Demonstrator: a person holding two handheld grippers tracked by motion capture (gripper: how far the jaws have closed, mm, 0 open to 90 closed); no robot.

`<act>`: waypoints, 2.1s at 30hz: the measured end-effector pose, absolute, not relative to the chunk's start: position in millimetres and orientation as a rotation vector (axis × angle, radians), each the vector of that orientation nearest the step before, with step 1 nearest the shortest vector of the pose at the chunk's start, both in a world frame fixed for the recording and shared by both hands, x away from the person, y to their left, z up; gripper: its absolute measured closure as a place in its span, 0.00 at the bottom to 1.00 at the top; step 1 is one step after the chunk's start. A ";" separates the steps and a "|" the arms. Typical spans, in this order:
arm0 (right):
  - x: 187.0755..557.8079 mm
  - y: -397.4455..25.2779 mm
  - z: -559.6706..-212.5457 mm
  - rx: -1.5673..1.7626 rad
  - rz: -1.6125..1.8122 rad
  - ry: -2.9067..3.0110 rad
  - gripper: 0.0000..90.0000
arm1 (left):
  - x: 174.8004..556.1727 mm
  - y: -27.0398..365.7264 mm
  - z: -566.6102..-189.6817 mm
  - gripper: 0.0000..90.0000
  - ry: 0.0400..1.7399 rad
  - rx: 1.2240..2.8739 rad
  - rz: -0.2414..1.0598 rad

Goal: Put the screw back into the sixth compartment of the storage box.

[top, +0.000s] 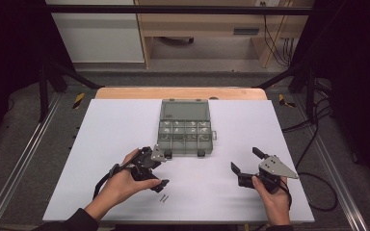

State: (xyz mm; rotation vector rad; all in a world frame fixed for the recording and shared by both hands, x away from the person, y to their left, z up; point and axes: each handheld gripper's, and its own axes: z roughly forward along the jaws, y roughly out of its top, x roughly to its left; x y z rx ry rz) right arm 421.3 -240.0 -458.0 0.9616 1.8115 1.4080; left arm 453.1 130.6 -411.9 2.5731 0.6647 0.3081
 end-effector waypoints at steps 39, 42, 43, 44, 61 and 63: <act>423.6 -236.8 -460.5 0.951 1.388 1.841 0.06 | 434.5 129.6 -426.0 0.21 0.607 2.714 0.158; 423.7 -237.0 -460.6 0.951 1.389 1.840 0.06 | 434.7 129.3 -427.1 0.31 0.623 2.712 0.142; 423.7 -236.9 -460.6 0.952 1.388 1.841 0.06 | 434.5 129.0 -427.2 0.35 0.627 2.706 0.137; 423.7 -236.8 -460.6 0.951 1.387 1.842 0.06 | 434.3 128.7 -427.3 0.40 0.632 2.698 0.131; 423.6 -236.9 -460.5 0.951 1.379 1.845 0.06 | 431.5 117.0 -441.0 0.74 0.645 2.698 0.017; 423.7 -236.8 -460.7 0.952 1.380 1.844 0.06 | 431.8 117.5 -441.8 0.76 0.653 2.694 0.009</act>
